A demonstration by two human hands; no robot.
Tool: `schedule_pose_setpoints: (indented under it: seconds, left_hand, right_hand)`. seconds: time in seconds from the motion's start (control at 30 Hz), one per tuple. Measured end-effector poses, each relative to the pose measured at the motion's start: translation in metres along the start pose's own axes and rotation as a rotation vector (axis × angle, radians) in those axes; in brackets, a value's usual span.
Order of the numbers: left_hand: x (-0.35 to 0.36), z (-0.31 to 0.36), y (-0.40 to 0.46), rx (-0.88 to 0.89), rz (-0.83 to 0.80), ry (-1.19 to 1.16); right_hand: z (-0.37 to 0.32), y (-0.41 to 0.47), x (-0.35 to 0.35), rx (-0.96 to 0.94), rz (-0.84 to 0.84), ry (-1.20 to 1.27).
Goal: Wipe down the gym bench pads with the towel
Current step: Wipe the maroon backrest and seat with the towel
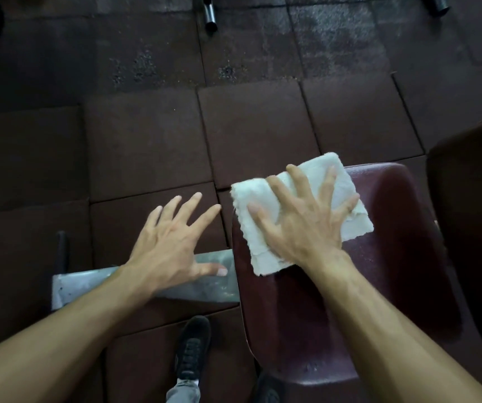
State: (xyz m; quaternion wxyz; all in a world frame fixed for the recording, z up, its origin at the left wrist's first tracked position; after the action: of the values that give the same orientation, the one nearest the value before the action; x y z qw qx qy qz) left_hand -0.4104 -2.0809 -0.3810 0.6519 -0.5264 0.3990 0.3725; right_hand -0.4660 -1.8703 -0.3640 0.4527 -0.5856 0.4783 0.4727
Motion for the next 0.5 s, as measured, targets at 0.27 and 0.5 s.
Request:
schedule_pose_setpoints:
  seconds: [0.27, 0.5]
  left_hand:
    - [0.001, -0.012, 0.000, -0.130, 0.024, -0.016]
    - [0.005, -0.004, -0.011, -0.172, 0.059, -0.057]
  right_hand:
    - [-0.018, 0.017, 0.004, -0.022, -0.057, -0.024]
    - [-0.018, -0.034, 0.000, -0.195, 0.000, -0.024]
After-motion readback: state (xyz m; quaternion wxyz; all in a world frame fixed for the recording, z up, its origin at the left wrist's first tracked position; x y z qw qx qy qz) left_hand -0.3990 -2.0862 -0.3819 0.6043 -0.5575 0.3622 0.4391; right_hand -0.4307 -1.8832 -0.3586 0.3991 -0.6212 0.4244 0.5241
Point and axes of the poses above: each hand's wrist, its own y-axis towards the middle knuckle, its own x-axis out of the palm, z = x × y, the point moved 3 cm from there along y, towards the middle knuckle, and after that the axes turned 7 degrees about z, right-handed, at the moved point
